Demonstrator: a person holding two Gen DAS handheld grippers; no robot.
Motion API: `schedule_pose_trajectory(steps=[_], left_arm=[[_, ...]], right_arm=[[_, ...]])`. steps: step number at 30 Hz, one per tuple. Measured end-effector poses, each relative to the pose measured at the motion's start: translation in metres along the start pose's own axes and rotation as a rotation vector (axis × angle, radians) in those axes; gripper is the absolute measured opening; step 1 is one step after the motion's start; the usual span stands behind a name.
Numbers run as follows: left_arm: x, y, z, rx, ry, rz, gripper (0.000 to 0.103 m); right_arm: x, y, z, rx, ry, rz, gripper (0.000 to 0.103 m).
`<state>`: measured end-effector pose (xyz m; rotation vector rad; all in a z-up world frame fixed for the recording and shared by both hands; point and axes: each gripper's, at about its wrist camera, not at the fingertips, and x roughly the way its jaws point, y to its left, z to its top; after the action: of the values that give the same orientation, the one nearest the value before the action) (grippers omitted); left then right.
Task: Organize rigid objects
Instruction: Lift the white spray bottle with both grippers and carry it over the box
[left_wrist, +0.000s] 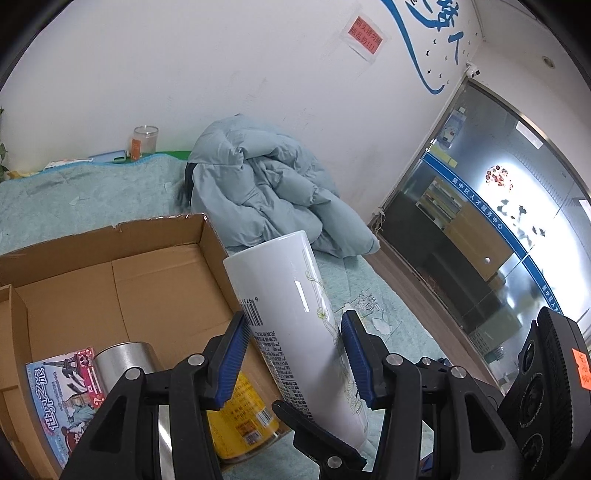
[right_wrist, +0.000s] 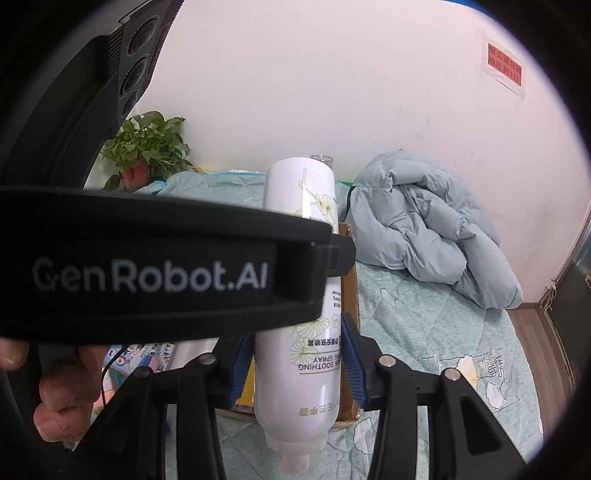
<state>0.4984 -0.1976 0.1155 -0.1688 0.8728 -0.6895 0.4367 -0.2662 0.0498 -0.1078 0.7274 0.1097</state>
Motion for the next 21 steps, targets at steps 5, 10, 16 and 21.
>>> schedule_pose_trajectory(steps=[5,10,16,21], left_arm=[[0.029,0.02,0.003,-0.016,0.024,0.004,0.049],[0.065,0.038,-0.001,-0.029,0.078,0.025,0.049],[0.117,0.054,-0.012,-0.062,0.187,0.051,0.049],[0.14,0.063,-0.019,-0.114,0.242,0.015,0.05]], right_arm=[[0.016,0.003,0.0,0.001,0.021,0.014,0.043],[0.049,-0.014,-0.01,0.018,0.053,0.042,0.043],[0.086,-0.034,-0.032,0.059,0.126,0.105,0.043],[0.087,-0.041,-0.046,0.04,0.109,0.146,0.044]])
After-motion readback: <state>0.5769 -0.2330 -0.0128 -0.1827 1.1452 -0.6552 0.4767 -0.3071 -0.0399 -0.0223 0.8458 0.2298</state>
